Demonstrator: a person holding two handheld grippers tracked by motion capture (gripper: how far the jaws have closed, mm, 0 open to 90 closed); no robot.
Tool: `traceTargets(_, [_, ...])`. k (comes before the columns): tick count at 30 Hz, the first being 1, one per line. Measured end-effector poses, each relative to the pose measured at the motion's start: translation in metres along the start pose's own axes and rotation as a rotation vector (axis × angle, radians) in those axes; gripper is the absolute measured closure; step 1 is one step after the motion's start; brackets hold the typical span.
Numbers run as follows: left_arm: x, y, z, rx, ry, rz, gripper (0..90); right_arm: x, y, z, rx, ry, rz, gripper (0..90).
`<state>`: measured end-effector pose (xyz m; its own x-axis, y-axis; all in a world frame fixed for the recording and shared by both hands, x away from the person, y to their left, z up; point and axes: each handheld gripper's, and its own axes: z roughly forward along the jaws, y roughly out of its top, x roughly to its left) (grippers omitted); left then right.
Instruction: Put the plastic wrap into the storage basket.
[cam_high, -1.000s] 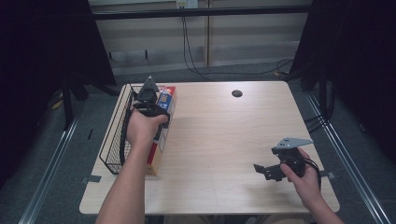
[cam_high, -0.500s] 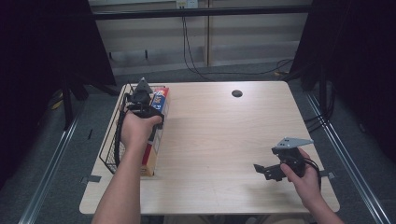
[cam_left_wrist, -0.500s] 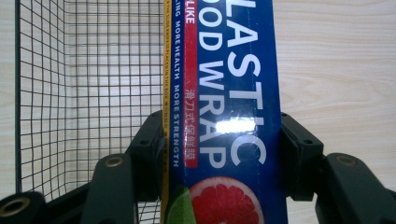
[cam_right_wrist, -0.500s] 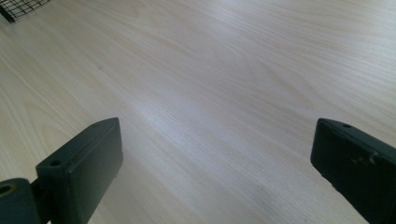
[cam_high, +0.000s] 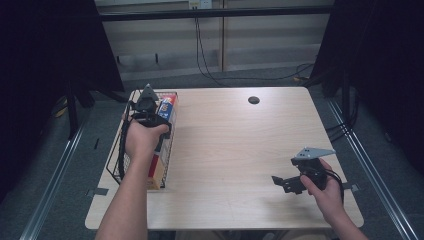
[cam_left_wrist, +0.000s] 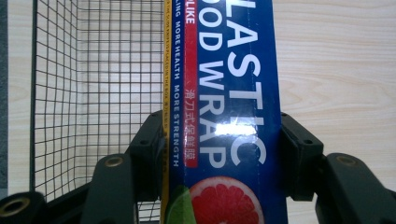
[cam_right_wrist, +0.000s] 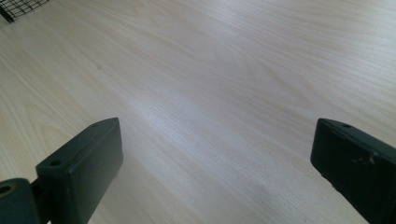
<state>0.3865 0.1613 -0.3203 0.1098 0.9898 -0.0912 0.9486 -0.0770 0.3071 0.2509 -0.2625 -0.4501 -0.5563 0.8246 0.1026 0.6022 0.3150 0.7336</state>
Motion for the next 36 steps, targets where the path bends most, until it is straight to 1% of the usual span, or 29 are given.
traceTargets(6, [0.005, -0.001, 0.000, -0.009, 0.007, -0.008, 44.0, 0.000, 0.000, 0.000, -0.001, -0.003, 0.000, 2.0])
traceTargets(7, [0.006, -0.002, 0.000, -0.011, 0.007, -0.021, 44.0, 0.000, 0.000, 0.000, -0.001, -0.003, -0.001, 2.0])
traceTargets(9, [0.007, -0.002, 0.000, -0.012, 0.006, -0.021, 44.0, 0.000, 0.000, 0.000, -0.001, -0.004, 0.001, 1.9])
traceTargets(10, [0.008, -0.002, -0.001, -0.012, 0.013, -0.019, 44.0, 0.000, 0.000, 0.000, -0.001, -0.004, 0.001, 1.9])
traceTargets(11, [0.009, -0.002, -0.001, -0.014, 0.006, -0.030, 44.0, 0.000, 0.000, 0.000, -0.002, -0.005, 0.000, 2.0])
traceTargets(12, [0.011, -0.002, -0.001, -0.013, 0.014, -0.020, 44.0, 0.001, 0.000, 0.000, -0.001, -0.003, 0.001, 2.0])
traceTargets(13, [0.012, -0.002, -0.001, -0.016, 0.017, -0.018, 44.0, 0.001, 0.000, 0.000, -0.003, -0.001, 0.002, 1.9])
traceTargets(14, [0.013, -0.002, -0.001, -0.016, 0.010, -0.032, 44.0, 0.001, 0.000, 0.000, -0.004, -0.005, 0.002, 2.0])
traceTargets(18, [0.016, -0.003, -0.001, -0.010, 0.013, -0.027, 44.0, 0.001, 0.000, 0.000, -0.004, -0.004, 0.002, 2.0])
traceTargets(20, [0.019, -0.003, 0.000, -0.012, 0.018, -0.040, 44.0, 0.001, 0.000, 0.000, -0.004, -0.004, 0.001, 2.0])
traceTargets(21, [0.021, -0.003, 0.001, -0.009, 0.019, -0.031, 43.9, 0.001, 0.000, 0.000, -0.003, -0.003, 0.002, 2.0])
traceTargets(23, [0.021, -0.004, 0.001, -0.008, 0.023, -0.033, 44.0, 0.001, 0.000, 0.000, -0.002, -0.003, 0.001, 1.9])
traceTargets(24, [0.022, -0.004, 0.001, -0.010, 0.020, -0.041, 43.9, 0.001, 0.000, 0.000, -0.001, -0.002, -0.002, 2.0])
traceTargets(25, [0.023, -0.004, 0.001, -0.010, 0.027, -0.040, 43.9, 0.001, 0.000, 0.000, -0.004, -0.005, -0.005, 2.0])
traceTargets(28, [0.025, -0.004, 0.001, -0.007, 0.024, -0.035, 43.9, 0.000, 0.000, 0.000, -0.002, -0.003, -0.004, 1.9])
traceTargets(29, [0.025, -0.004, 0.001, -0.011, 0.026, -0.052, 43.9, 0.001, 0.000, 0.000, -0.002, -0.004, -0.003, 2.0])
traceTargets(31, [0.028, -0.004, 0.001, -0.011, 0.030, -0.046, 43.9, 0.001, 0.000, 0.000, 0.000, -0.004, -0.004, 2.0])
traceTargets(32, [0.029, -0.005, 0.001, -0.013, 0.032, -0.053, 43.9, 0.001, 0.000, 0.000, -0.001, -0.002, -0.003, 2.0])
traceTargets(36, [0.031, -0.006, 0.002, -0.009, 0.031, -0.058, 43.9, 0.001, 0.001, 0.001, -0.002, 0.001, -0.007, 2.0])
